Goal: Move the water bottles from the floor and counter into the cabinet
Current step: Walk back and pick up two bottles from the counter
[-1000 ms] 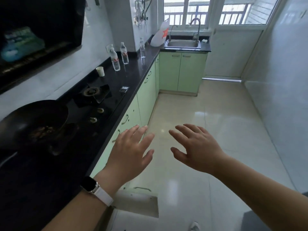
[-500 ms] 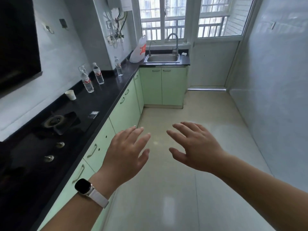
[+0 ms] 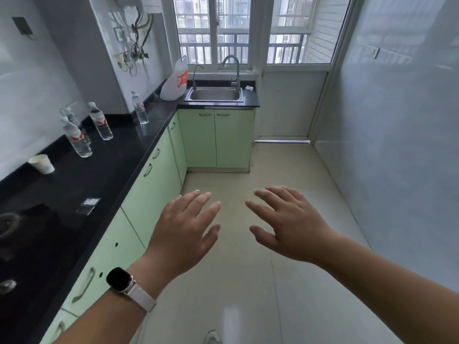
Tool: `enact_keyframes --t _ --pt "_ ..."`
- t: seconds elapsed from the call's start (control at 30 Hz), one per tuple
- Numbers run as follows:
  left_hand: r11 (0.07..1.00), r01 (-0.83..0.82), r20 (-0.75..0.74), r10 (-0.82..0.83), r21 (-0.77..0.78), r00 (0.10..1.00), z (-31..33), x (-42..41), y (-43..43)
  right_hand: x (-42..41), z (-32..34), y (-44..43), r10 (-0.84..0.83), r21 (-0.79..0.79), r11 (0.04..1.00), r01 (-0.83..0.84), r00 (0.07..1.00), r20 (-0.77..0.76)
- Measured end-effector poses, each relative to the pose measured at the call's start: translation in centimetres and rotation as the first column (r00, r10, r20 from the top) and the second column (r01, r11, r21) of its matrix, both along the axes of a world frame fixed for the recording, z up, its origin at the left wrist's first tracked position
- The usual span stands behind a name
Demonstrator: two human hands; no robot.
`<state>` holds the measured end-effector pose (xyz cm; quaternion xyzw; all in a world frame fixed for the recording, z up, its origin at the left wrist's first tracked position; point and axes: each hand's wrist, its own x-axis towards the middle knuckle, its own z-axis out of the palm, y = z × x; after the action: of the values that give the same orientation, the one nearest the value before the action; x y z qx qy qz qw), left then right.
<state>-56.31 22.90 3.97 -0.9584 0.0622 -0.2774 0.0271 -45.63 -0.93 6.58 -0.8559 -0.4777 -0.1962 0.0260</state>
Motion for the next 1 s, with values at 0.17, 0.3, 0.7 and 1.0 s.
enact_keyframes --t 0.17,0.3,0.7,1.0 --pt "0.999 0.037 0.043 -0.035 -0.028 0.998 -0.2 7.5 6.6 6.4 1.0 6.4 -0.029 0.017 0.999 0.029 0.999 0.016" --pt "0.998 0.067 0.046 -0.067 0.005 0.997 0.2 12.7 11.3 10.6 1.8 10.6 -0.047 0.049 0.998 0.045 0.998 0.042" --pt "0.999 0.009 0.032 -0.008 -0.043 0.999 0.4 23.2 19.4 21.9 0.2 20.4 0.0 0.086 0.996 0.002 1.0 -0.019" --pt "0.989 -0.147 -0.012 0.146 -0.026 0.989 -0.3 35.5 24.2 37.3 -1.5 28.2 0.134 0.161 0.979 -0.123 0.989 -0.061"
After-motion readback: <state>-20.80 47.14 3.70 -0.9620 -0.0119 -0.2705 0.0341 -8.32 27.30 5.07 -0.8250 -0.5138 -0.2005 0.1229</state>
